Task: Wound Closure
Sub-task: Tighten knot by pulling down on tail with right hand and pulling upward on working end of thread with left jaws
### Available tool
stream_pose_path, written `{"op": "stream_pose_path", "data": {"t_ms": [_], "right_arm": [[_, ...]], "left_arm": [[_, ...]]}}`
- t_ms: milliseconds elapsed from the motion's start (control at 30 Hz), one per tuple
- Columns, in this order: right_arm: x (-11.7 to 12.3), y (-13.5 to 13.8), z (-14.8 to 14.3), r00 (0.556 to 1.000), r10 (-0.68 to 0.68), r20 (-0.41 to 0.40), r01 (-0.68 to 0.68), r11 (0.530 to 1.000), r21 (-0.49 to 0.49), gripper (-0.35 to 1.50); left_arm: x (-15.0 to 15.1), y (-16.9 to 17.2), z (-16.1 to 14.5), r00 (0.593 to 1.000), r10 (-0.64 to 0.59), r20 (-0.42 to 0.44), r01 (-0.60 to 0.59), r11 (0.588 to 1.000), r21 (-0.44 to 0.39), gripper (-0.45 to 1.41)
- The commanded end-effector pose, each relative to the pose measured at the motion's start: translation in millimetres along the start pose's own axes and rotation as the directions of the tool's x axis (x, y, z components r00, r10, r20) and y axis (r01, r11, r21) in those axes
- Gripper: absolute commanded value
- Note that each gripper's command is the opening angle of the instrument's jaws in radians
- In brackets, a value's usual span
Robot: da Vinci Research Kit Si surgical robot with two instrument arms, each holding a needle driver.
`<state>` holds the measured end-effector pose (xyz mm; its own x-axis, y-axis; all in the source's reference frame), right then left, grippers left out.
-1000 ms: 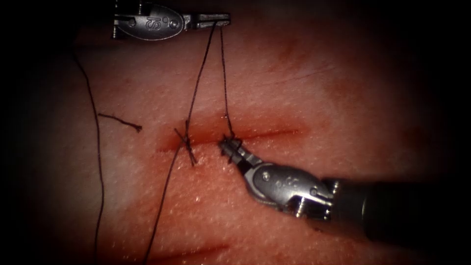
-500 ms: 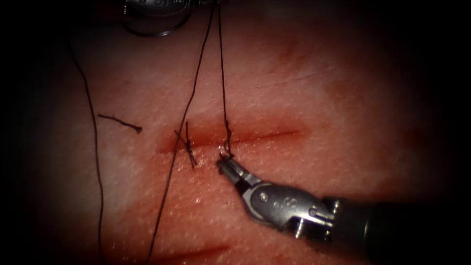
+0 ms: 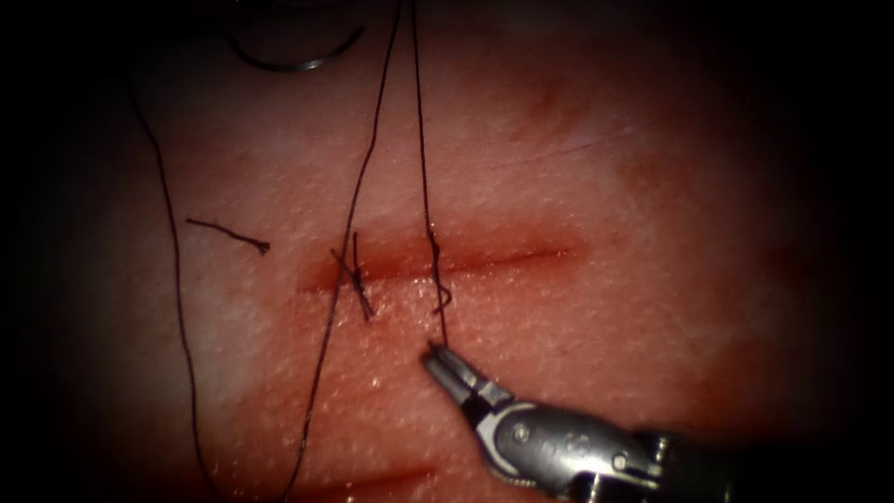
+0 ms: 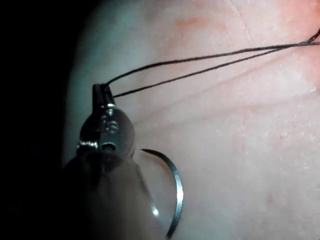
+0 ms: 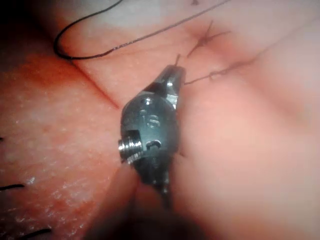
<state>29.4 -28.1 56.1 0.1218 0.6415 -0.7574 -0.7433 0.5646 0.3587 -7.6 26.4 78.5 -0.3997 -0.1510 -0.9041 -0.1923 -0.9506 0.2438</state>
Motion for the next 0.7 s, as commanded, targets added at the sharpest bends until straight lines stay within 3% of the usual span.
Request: {"op": "stream_pose_path", "data": {"t_ms": [33, 367, 567, 700], "right_arm": [[-0.3, -1.1, 0.1, 1.0, 0.01, -0.003, -0.01, 1.0, 0.022, -0.35], [0.6, -2.8, -0.7, 0.998, 0.069, 0.002, -0.069, 0.995, 0.067, -0.35], [-0.9, -2.2, -1.0, 0.979, 0.176, 0.101, -0.183, 0.981, 0.063, -0.35], [-3.4, -2.4, -1.8, 0.967, 0.177, 0.183, -0.189, 0.98, 0.053, -0.35]], "left_arm": [[-0.2, -0.5, 0.6, 1.0, 0.003, 0.0, -0.003, 1.0, 0.004, -0.45], [-0.6, -2.0, 0.3, 1.0, -0.02, 0.013, 0.019, 0.998, 0.056, -0.45], [-0.8, -2.4, 0.7, 1.0, -0.018, 0.013, 0.017, 0.996, 0.089, -0.45], [-0.9, -2.6, 0.6, 1.0, -0.021, 0.014, 0.019, 0.994, 0.107, -0.45]]}}
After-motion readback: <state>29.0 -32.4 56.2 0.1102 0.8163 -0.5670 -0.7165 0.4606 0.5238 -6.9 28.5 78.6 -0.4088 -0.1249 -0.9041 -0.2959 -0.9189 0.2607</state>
